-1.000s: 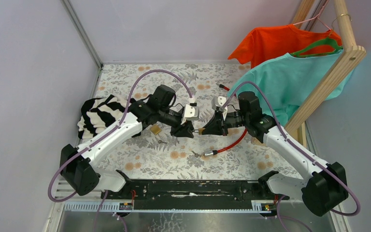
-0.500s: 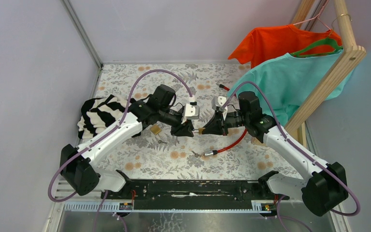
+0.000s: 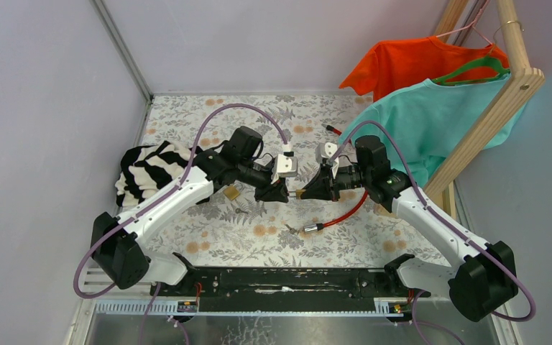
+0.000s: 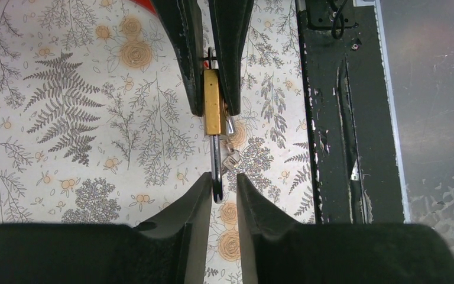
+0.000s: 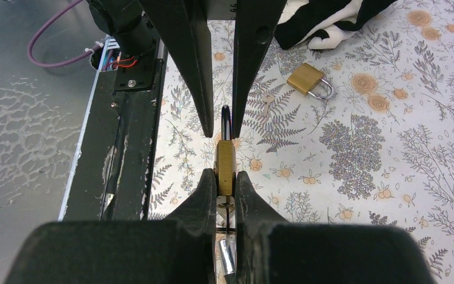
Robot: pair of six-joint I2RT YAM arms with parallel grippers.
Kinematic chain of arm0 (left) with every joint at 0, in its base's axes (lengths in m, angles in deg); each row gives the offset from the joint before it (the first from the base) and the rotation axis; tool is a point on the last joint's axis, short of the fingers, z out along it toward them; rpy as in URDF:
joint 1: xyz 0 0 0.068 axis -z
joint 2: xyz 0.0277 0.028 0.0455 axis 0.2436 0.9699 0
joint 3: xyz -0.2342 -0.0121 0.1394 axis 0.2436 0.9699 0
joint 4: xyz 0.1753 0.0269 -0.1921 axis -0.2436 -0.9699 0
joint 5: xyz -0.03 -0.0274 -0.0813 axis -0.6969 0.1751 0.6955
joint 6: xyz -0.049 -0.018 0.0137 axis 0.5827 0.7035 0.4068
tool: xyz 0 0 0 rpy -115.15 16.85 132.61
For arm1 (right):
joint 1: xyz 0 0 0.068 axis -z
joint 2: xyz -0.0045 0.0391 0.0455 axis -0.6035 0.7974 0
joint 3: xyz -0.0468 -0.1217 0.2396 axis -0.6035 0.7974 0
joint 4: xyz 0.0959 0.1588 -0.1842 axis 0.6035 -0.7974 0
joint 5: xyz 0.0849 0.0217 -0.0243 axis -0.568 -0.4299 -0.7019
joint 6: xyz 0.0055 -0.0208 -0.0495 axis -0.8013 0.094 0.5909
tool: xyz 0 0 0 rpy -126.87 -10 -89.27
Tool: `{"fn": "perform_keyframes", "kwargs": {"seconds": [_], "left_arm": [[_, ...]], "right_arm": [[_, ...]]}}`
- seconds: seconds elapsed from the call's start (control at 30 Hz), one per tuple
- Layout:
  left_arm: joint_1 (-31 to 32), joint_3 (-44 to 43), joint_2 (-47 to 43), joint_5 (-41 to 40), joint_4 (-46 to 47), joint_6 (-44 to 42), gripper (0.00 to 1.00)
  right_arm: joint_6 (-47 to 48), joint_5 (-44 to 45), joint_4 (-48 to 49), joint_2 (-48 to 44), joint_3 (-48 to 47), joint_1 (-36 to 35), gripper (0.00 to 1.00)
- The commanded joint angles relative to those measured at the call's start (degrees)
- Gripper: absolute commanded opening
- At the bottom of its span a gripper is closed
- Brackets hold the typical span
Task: Lock with the key
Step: Lock the lock.
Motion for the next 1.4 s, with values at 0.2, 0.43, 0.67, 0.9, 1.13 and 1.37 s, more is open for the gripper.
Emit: {"fn": "perform_keyframes", "kwargs": {"seconds": [0.2,0.43,0.67,0.9,1.13,1.37], "left_arm": [[0.5,-0.4,1.7,1.8,3.7,4.4,0.00],[0.5,-1.4,2.8,5.9,5.6,8.7,0.00],[0.5,-1.7,3.3,7.7,5.7,9.7,0.00],[0.9,-2.9,5.1,8.9,6.9,11.3,0.00],[1.6,-4.6,7.2,12.1,6.9,12.2,0.00],[1.8,-5.6,8.2,15.3,6.9,13.5,0.00]], "right_arm": [[2.2,1.2,2.5,-2.5,-0.3,0.5,0.00],[2.4,2.2,3.2,-2.9,0.2,0.4,0.00],[1.8,2.8,4.9,-3.1,1.1,0.4,0.00],[0.2,3.2,7.4,-2.6,2.1,-0.2,0.00],[1.1,5.4,8.1,-2.6,2.7,-1.0,0.00],[1.2,5.2,8.8,-2.4,3.1,-0.9,0.00]]}}
